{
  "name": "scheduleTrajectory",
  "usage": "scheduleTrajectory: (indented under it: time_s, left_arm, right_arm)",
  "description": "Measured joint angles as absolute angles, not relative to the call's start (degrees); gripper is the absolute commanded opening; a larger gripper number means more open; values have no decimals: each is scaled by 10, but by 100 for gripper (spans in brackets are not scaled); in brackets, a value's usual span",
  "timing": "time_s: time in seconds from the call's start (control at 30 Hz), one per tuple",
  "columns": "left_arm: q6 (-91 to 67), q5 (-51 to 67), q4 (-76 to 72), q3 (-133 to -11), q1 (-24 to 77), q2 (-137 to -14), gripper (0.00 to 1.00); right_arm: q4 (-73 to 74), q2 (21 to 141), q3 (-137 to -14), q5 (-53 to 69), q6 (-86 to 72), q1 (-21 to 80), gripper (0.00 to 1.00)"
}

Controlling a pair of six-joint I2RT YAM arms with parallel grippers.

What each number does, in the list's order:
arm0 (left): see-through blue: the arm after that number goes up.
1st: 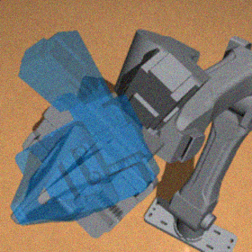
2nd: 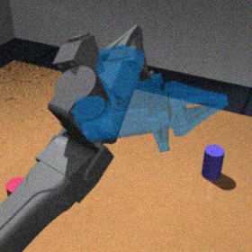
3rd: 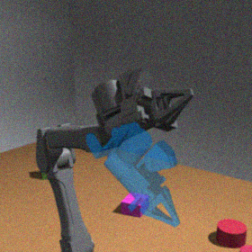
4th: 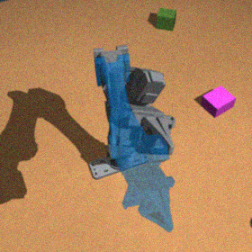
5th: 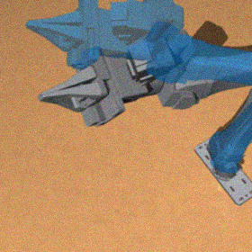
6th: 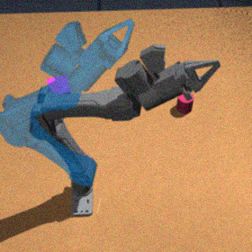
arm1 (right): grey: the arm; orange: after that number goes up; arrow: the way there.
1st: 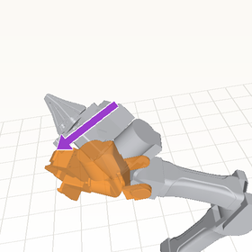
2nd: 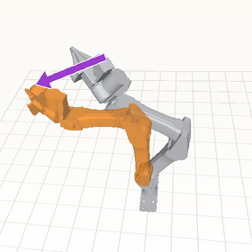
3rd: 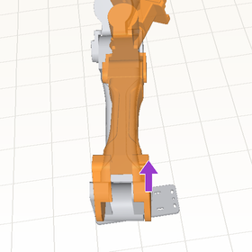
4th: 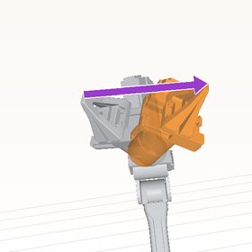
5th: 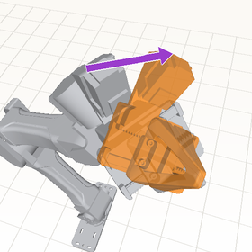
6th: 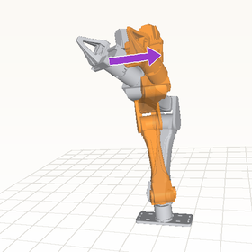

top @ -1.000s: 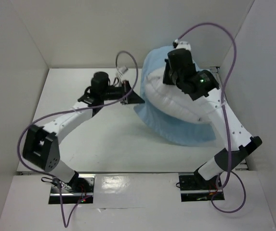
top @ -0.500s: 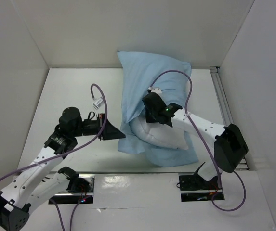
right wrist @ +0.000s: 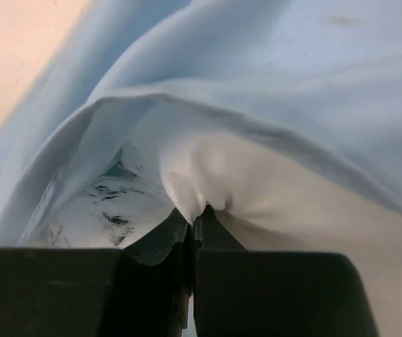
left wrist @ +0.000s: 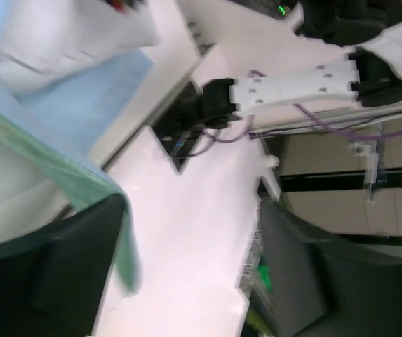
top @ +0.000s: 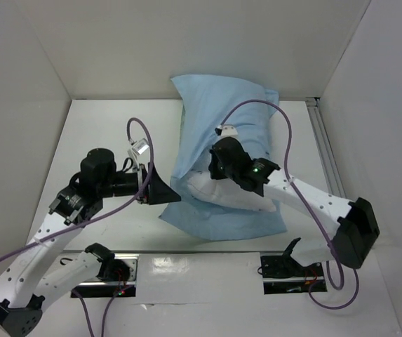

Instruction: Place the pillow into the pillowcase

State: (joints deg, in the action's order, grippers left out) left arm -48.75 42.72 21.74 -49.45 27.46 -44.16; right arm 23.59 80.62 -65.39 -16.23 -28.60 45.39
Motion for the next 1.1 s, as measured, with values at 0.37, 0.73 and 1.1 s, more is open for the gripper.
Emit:
scheduleTrajectory:
  time_s: [0.37,0.73,1.1]
  left_arm:
    - [-347,271,359,-704,265,-576,86]
    - [-334,207,281,-802,170,-908,100]
    - [-385,336,181,-1004,152,-1196,88]
  right_arm:
    - [274,685,-609,-95,-230,474,79]
    - [417,598,-709,-297,-319,460,98]
    - [404,674,-650,-132,-320,148,94]
